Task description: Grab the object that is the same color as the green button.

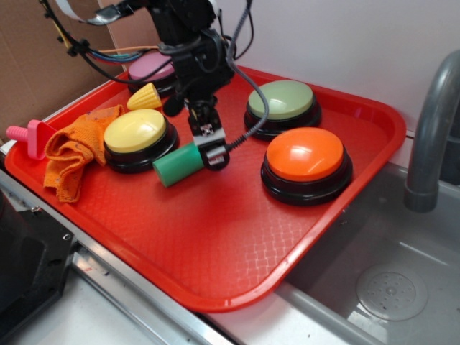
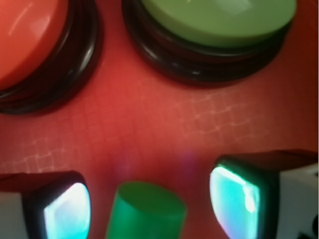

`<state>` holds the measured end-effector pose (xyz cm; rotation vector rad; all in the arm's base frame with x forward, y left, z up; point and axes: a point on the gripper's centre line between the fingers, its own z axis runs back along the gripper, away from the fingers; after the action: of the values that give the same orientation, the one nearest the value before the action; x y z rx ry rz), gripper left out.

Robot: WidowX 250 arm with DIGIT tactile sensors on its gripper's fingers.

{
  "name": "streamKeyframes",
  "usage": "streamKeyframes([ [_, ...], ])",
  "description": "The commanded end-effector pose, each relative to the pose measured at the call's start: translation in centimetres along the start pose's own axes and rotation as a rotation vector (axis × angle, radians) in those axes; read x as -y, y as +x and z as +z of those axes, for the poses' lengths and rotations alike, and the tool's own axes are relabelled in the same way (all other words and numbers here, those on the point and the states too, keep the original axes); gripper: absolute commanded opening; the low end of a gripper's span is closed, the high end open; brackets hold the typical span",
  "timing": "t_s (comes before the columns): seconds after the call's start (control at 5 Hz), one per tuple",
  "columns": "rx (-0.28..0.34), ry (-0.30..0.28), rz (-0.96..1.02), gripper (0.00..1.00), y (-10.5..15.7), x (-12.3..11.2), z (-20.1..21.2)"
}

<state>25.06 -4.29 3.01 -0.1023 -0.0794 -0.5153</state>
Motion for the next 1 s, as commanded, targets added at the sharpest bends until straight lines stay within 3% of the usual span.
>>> streamKeyframes([
  [0.0,0.038,-0.021,0.068,0.0,0.9,1.0,-0.4],
  [0.6,0.046,-0.03,0.076,0.0,0.9,1.2,-0.1],
  [0.8,0.053,-0.067,0.056,0.0,1.1,1.0,1.0],
])
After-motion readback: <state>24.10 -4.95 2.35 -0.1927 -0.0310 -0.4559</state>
